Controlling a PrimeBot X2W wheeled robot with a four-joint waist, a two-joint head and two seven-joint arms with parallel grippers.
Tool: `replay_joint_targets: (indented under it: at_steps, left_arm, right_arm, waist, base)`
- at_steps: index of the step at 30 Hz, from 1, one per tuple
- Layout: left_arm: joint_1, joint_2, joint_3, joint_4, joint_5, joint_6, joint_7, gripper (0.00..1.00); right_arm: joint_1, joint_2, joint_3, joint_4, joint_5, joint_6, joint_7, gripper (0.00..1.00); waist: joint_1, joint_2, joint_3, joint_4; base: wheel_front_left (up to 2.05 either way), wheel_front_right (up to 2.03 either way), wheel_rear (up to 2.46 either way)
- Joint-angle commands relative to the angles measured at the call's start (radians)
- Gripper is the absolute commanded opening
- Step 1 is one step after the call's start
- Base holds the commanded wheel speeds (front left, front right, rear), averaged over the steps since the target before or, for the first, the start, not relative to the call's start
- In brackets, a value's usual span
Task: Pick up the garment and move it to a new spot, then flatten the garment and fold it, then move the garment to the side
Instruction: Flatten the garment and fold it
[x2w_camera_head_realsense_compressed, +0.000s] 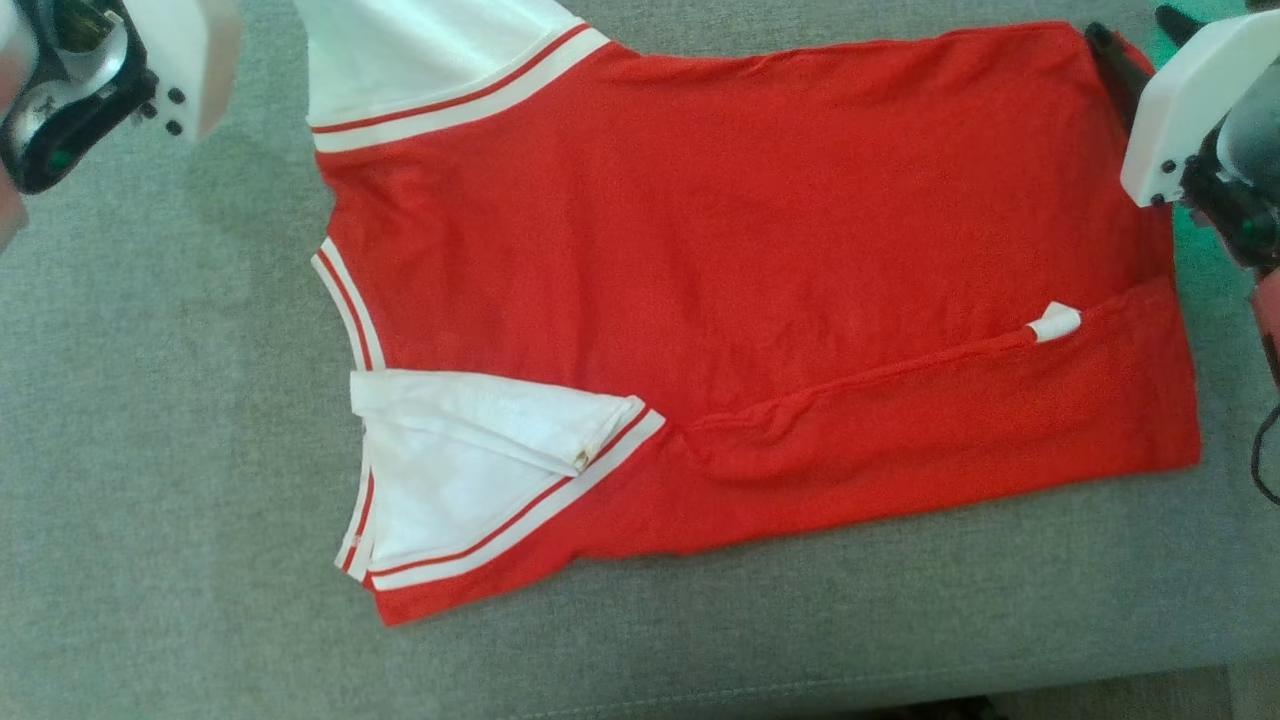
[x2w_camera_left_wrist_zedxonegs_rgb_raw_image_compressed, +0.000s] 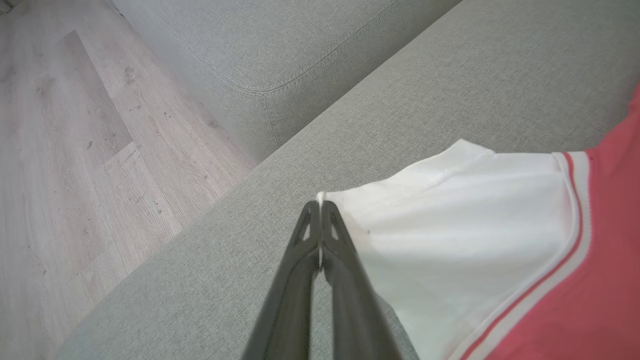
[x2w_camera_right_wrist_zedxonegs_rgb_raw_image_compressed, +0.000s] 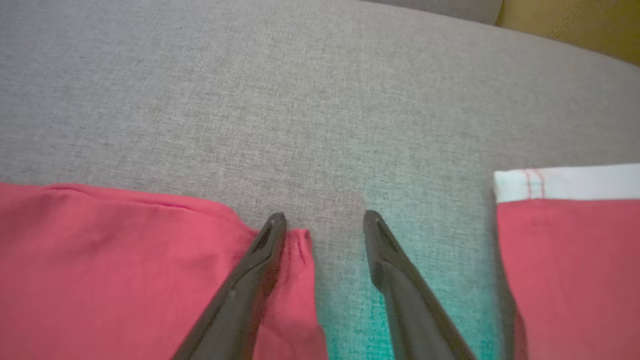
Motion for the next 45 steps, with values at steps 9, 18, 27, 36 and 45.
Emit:
replay_joint_targets:
  at_steps: [9, 18, 27, 36, 45]
  left_arm:
    - [-0.037, 0.03, 0.044, -0.017, -0.012, 0.002, 0.006, 0.0]
    - [-0.036, 0.035, 0.044, -0.007, 0.005, 0.002, -0.074, 0.0]
    - [-0.037, 0.028, 0.044, -0.004, 0.014, 0.002, -0.143, 0.0]
    - [-0.016, 0.039, 0.044, -0.056, -0.018, 0.002, -0.271, 0.0]
    - [0.188, 0.148, 0.044, -0.298, -0.02, 0.01, -0.315, 0.0]
  right_arm:
    - [0.08, -0.025, -0.013, -0.101, 0.071, 0.007, 0.123, 0.0]
    - [0.08, -0.042, -0.088, -0.178, -0.006, 0.007, -0.075, 0.0]
    - [0.085, -0.026, -0.147, -0.228, -0.046, 0.007, -0.168, 0.0]
    - [0.188, -0.031, -0.26, -0.27, -0.04, 0.007, -0.227, 0.0]
    - [0.414, -0.04, -0.374, -0.363, -0.044, 0.007, -0.228, 0.0]
  waist:
    - [0.0, 0.0, 0.0, 0.008]
    - [0.0, 0.0, -0.02, 0.005]
    - [0.0, 0.0, -0.062, 0.001]
    - [0.0, 0.0, -0.112, 0.036]
    - [0.0, 0.0, -0.164, 0.083]
  base:
    - [0.0, 0.0, 0.0]
    - [0.0, 0.0, 0.0]
    - [0.0, 0.0, 0.0]
    - [0.0, 0.0, 0.0]
    - [0.0, 0.0, 0.0]
